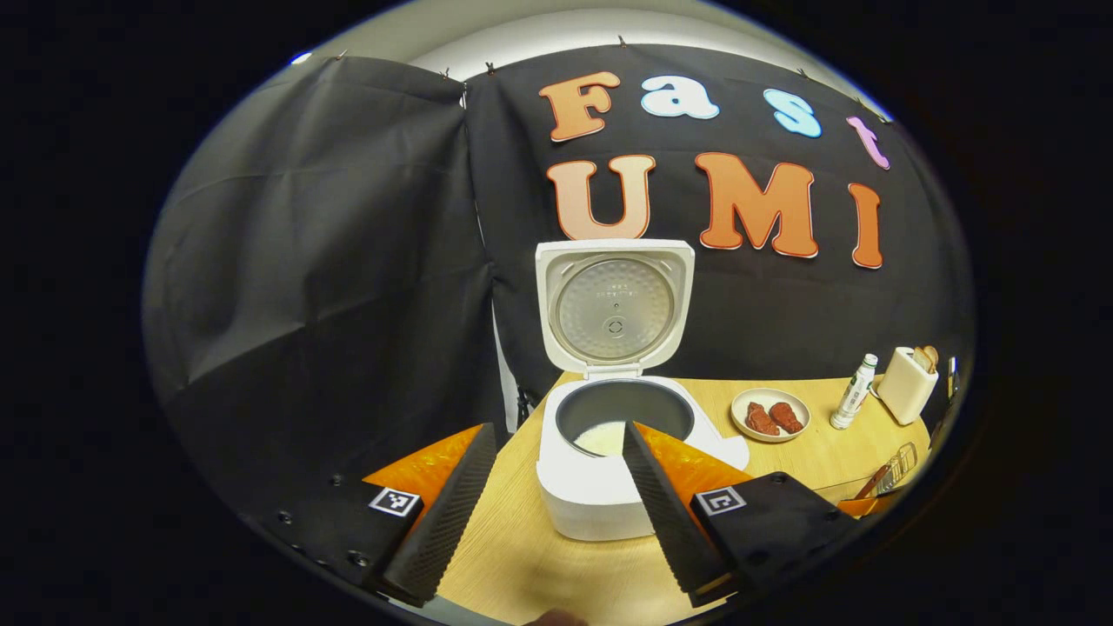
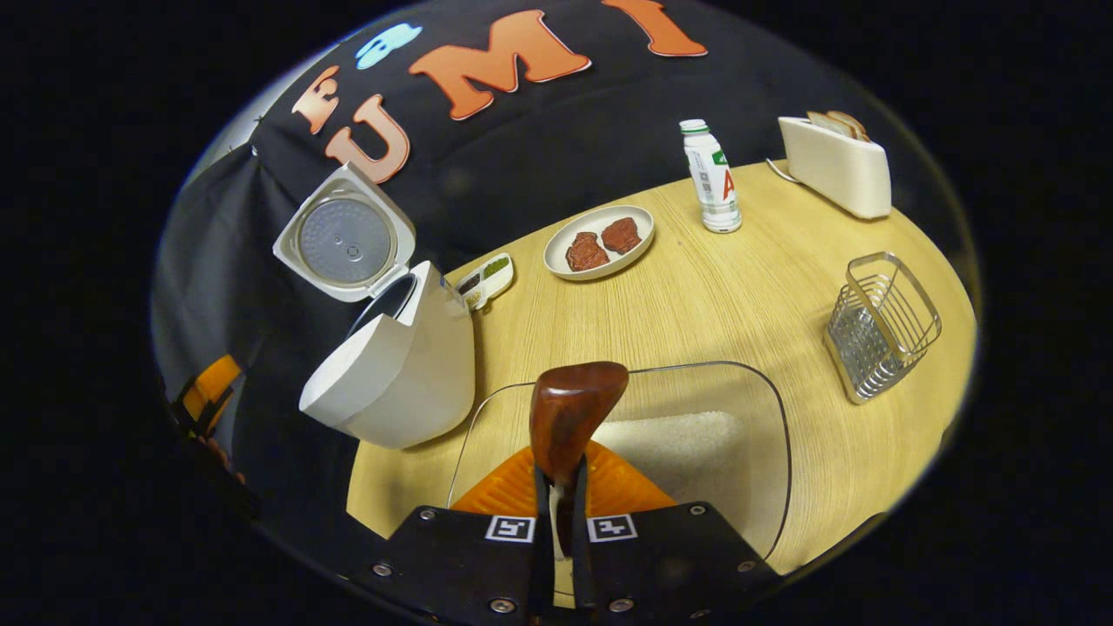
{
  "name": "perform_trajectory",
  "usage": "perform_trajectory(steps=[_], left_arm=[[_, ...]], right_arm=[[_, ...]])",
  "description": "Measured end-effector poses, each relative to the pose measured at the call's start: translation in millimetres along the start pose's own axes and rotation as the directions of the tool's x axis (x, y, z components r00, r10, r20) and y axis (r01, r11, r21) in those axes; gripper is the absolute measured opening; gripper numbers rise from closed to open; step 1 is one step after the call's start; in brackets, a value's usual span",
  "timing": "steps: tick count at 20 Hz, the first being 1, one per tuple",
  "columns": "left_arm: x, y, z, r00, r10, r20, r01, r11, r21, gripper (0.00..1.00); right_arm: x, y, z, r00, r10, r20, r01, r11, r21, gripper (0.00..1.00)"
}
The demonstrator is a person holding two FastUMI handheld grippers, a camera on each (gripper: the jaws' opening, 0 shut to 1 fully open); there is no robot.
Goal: Close the left gripper, press the button to open the rice cooker; take a wooden spoon from the chopstick holder with the right hand, scoop a spoonful of rice and pour it into the rice cooker, then put the wooden spoon back into the chopstick holder.
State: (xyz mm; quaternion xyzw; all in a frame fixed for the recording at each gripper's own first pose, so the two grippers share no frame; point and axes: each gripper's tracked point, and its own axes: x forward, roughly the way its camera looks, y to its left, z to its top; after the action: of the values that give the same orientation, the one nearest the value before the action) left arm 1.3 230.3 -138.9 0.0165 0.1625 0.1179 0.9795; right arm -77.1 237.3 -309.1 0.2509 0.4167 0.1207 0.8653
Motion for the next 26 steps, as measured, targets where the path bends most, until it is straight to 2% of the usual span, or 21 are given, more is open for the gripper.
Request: perform_trajectory(steps=[6,11,14,20,26], left_arm=[[0,-5,1,1.0,0.003,-0.001,-0.003,1.0,-0.003,0.99],[-3,-11,10,1.0,0.0,0.018,-0.001,1.0,0.015,0.99],[-4,-15,14,1.0,-0.002,0.024,0.001,1.0,0.02,0.99],[-10,-17,19,0.999,0.011,0.034,-0.012,1.0,0.027,0.99],[-13,-18,23,0.999,0.03,0.04,-0.031,0.999,0.009,0.99]], right_arm=[[-7,3,2,0.995,0.104,-0.008,-0.101,0.98,0.171,0.08],[-13,-3,13,0.984,0.179,0.022,-0.177,0.939,0.294,0.08],[-19,-13,29,0.979,0.195,0.056,-0.203,0.914,0.352,0.08],[-38,-28,64,0.956,0.254,0.148,-0.294,0.823,0.487,0.08],[-48,-15,102,0.914,0.338,0.226,-0.405,0.697,0.592,0.08]])
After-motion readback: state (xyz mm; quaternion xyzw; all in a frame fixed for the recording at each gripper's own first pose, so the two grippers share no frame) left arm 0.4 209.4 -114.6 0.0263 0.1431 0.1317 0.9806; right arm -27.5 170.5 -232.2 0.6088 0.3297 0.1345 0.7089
